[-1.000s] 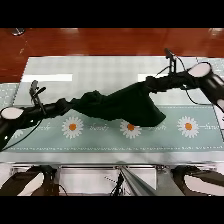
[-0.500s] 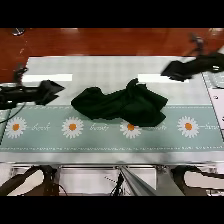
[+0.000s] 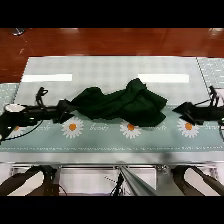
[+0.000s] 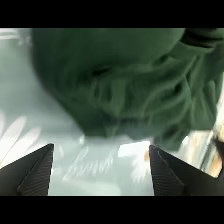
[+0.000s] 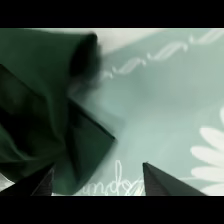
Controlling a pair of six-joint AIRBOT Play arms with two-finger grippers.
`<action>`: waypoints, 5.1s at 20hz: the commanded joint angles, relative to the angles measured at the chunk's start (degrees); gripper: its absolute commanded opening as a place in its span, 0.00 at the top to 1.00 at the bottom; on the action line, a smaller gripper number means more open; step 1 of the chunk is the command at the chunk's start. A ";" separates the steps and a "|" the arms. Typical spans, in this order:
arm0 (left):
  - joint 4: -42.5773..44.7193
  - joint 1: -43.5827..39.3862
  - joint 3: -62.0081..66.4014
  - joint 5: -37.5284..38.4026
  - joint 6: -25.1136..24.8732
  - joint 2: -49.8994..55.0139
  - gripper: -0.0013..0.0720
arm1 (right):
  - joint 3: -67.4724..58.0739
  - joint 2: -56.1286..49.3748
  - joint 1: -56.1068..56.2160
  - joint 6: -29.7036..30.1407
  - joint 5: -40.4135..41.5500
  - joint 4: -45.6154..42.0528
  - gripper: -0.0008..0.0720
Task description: Fold the shirts.
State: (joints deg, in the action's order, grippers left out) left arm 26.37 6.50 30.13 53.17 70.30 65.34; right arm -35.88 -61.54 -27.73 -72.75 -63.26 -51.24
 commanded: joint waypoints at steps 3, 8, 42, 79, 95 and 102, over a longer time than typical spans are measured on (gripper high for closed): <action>-7.41 -10.34 2.99 -13.88 -1.27 7.65 0.03 | 7.56 1.70 5.05 1.92 3.19 2.69 0.13; -7.34 -10.67 10.93 -9.01 -1.99 15.10 0.94 | 7.56 1.70 7.93 -0.85 6.47 2.69 0.13; -16.09 10.71 66.77 1.36 4.28 -6.82 0.94 | -86.12 3.93 20.33 -11.93 -19.78 -13.79 0.96; 9.11 -11.17 38.51 -11.23 2.84 21.27 0.84 | -52.11 -28.59 20.22 -15.15 -0.31 -2.49 0.96; 12.35 8.81 17.09 23.89 -3.74 15.02 0.03 | -13.49 -4.31 -3.58 -7.34 -7.65 -12.59 0.14; 11.74 -7.06 12.02 10.91 -5.53 16.37 0.03 | -4.59 1.95 -3.58 -2.29 -7.89 -3.87 0.14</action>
State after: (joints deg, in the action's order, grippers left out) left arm 39.40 4.67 44.01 68.84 66.08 81.21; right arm -43.31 -61.60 -31.14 -76.44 -71.42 -57.54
